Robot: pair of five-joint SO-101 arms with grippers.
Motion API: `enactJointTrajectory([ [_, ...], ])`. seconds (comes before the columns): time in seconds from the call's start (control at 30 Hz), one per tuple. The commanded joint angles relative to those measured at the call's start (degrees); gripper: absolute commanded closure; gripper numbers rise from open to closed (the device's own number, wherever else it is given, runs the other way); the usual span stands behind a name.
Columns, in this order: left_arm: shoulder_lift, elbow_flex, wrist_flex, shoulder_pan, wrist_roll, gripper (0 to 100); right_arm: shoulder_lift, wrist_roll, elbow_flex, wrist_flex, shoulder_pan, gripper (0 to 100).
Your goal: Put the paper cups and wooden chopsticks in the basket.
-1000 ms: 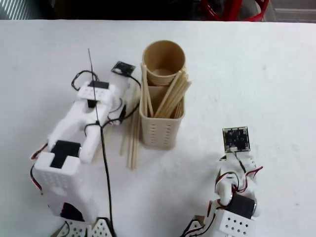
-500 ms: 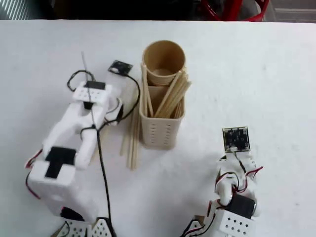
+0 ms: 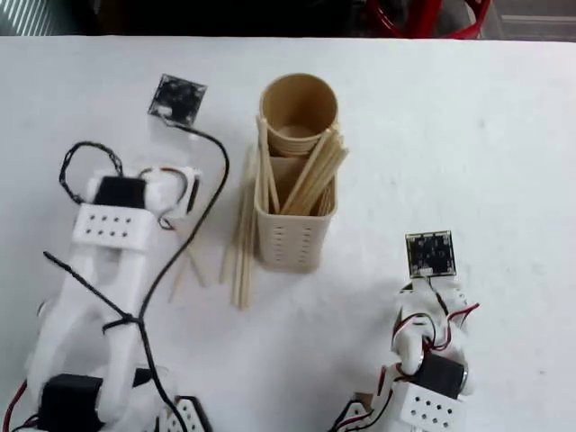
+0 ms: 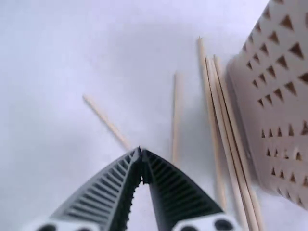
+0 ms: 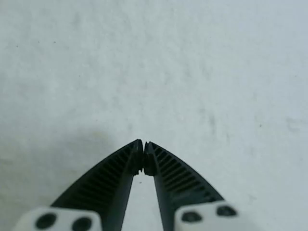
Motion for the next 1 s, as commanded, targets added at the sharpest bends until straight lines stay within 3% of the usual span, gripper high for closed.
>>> enactJointTrajectory([
  [0.0,1.0,2.2,-2.5,1.4,0.8,93,-0.1,0.1,0.5,0.3,0.5,98.1],
  [0.13,10.4,2.6,-5.2,0.1,3.5,80,-0.1,0.1,0.5,0.3,0.5,98.1],
  [0.4,30.2,-12.4,7.5,-2.5,6.2,82,-0.1,0.1,0.5,0.3,0.5,98.1],
  [0.97,30.8,-10.7,5.5,-2.2,6.0,82,-0.2,0.1,0.5,0.3,0.5,98.1],
])
